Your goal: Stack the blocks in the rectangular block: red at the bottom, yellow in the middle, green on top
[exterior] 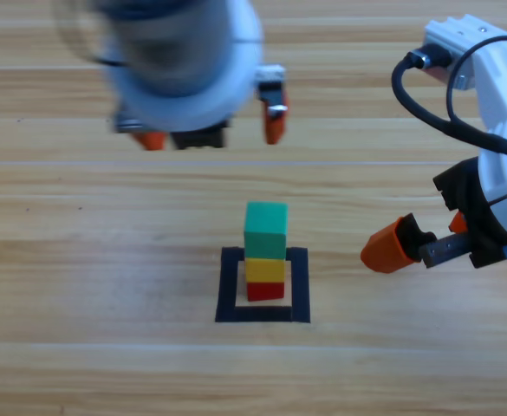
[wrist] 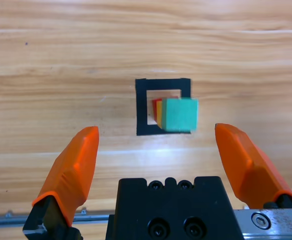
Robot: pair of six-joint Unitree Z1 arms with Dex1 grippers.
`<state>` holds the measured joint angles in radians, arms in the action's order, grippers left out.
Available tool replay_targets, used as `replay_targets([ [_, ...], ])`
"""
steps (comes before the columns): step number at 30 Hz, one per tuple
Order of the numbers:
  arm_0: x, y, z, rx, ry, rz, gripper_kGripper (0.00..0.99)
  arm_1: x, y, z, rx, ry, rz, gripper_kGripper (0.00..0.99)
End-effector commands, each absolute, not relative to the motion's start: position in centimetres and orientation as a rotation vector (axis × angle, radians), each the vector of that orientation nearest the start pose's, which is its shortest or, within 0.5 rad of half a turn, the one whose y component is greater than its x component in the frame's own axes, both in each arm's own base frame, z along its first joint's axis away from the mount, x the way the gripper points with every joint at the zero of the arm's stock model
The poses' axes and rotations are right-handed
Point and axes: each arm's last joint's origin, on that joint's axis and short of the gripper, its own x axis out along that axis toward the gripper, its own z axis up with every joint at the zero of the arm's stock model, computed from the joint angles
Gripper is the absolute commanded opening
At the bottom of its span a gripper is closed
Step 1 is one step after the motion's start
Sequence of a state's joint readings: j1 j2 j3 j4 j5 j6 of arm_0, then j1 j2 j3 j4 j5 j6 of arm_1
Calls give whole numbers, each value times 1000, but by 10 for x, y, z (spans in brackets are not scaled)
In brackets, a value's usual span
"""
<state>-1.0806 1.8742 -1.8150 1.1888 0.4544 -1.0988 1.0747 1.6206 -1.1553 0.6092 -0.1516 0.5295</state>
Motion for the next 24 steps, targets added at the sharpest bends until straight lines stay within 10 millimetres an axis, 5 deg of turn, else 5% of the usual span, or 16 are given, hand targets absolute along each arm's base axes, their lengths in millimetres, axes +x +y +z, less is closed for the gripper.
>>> replay_targets([
  [1, 114, -242, 370, -160, 915, -172, 990, 150, 250, 295, -175, 1115, 580, 990],
  [6, 98, -199, 332, -140, 890, -220, 990, 145, 246, 299, -163, 1118, 622, 990],
  [12, 98, -198, 306, -79, 877, -261, 990, 143, 246, 300, -154, 1125, 653, 990],
  [24, 97, -198, 297, -44, 895, -273, 990, 143, 243, 299, -153, 1107, 644, 990],
])
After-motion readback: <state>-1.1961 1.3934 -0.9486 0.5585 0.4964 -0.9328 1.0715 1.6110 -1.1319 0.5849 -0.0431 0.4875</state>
